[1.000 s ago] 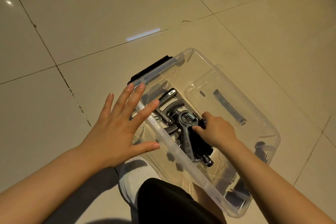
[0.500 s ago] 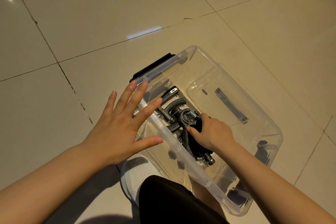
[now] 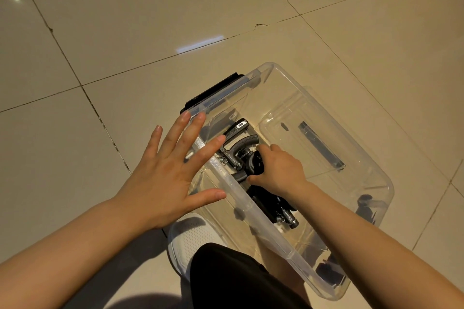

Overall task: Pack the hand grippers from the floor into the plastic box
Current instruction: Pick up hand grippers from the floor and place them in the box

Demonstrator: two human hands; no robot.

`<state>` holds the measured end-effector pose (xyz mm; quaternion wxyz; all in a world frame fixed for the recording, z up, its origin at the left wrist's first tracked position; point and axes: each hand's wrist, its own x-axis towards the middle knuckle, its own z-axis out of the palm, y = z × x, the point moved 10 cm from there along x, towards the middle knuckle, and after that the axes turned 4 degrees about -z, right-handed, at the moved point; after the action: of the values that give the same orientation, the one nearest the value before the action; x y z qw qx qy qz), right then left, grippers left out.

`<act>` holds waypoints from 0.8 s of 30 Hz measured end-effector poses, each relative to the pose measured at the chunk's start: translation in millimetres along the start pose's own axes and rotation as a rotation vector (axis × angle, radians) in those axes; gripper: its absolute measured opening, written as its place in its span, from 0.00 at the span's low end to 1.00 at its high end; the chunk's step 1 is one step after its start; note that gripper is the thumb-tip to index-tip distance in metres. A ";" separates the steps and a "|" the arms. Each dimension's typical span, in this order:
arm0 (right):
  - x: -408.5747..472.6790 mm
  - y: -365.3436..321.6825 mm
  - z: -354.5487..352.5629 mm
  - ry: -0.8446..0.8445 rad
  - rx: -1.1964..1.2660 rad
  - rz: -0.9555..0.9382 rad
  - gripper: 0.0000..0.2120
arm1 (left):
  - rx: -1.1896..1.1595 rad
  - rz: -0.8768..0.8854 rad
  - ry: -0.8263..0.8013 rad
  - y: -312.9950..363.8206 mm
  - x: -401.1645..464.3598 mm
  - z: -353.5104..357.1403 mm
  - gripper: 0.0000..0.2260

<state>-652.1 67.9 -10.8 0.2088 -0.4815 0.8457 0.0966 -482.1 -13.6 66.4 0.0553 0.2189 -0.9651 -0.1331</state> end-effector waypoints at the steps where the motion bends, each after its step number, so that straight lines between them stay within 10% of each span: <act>1: -1.6 -1.9 -4.7 0.016 -0.003 -0.014 0.35 | -0.001 0.001 -0.001 -0.3 0.0 0.1 0.36; 11: -21.0 -26.7 -91.2 0.462 -0.469 -0.250 0.33 | 0.012 0.009 -0.006 -0.7 0.3 1.0 0.36; 20: -25.3 -58.8 -76.5 0.461 -0.362 -0.425 0.16 | 0.013 0.013 -0.013 -0.2 0.2 0.8 0.36; 24: -42.0 -64.4 -32.6 0.213 -0.209 -0.537 0.14 | 0.013 0.013 -0.013 -0.6 0.0 0.8 0.35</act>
<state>-586.7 55.2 39.5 0.0862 -0.7140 0.6909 0.0735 -482.0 -13.9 65.5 0.0485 0.2120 -0.9676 -0.1280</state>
